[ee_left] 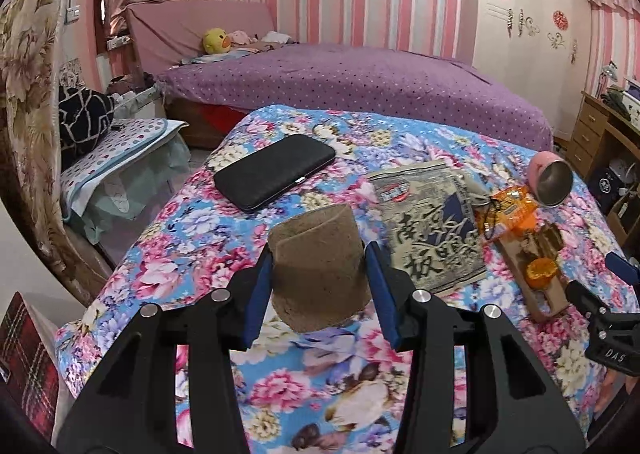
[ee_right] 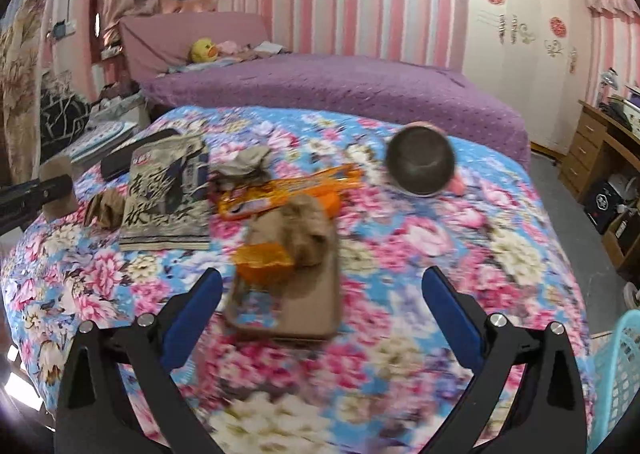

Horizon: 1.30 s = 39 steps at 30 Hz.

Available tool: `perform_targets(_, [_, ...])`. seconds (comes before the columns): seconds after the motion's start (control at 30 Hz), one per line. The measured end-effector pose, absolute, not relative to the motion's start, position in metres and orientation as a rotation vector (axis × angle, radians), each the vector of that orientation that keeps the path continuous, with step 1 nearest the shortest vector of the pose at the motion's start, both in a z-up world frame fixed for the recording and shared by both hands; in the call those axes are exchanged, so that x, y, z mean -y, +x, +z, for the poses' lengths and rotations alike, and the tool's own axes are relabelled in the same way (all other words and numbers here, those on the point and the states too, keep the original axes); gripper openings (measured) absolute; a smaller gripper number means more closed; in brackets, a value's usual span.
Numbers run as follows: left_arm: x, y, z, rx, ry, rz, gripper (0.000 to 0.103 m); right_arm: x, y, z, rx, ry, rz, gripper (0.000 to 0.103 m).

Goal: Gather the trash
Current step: 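Grasp the orange peel on the cardboard tray with the right gripper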

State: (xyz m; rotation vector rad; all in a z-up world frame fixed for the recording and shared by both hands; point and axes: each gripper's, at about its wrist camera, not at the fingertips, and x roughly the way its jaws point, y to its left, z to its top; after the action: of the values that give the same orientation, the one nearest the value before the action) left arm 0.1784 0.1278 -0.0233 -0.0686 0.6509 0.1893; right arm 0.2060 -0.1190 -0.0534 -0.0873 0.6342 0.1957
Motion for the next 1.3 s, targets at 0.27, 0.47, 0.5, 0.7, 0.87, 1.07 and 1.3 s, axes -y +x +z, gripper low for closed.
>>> perform_targets(0.27, [-0.142,0.18,-0.026,-0.674,-0.134,0.17,0.044,0.095,0.23,-0.069,-0.727,-0.111,0.225,0.054])
perform_targets(0.47, [-0.138,0.183,-0.028,-0.68,-0.139,0.157,0.044,0.089,0.236,-0.074,-0.745,-0.106,0.267,0.042])
perform_targets(0.5, [-0.136,0.183,-0.028,-0.68,-0.138,0.155,0.044,0.089,0.236,-0.074,-0.743,-0.104,0.281,0.037])
perform_targets(0.7, [-0.128,0.183,-0.028,-0.677,-0.119,0.14,0.044,0.095,0.226,-0.068,-0.712,-0.088,0.309,0.03])
perform_targets(0.87, [-0.119,0.182,-0.027,-0.669,-0.11,0.12,0.044,0.111,0.213,-0.059,-0.668,-0.093,0.275,0.03])
perform_targets(1.07, [-0.103,0.18,-0.026,-0.661,-0.095,0.092,0.044,0.141,0.201,-0.052,-0.629,-0.09,0.218,0.03])
perform_targets(1.3, [-0.071,0.179,-0.028,-0.657,-0.066,0.033,0.044,0.186,0.184,-0.036,-0.578,-0.052,0.157,0.03])
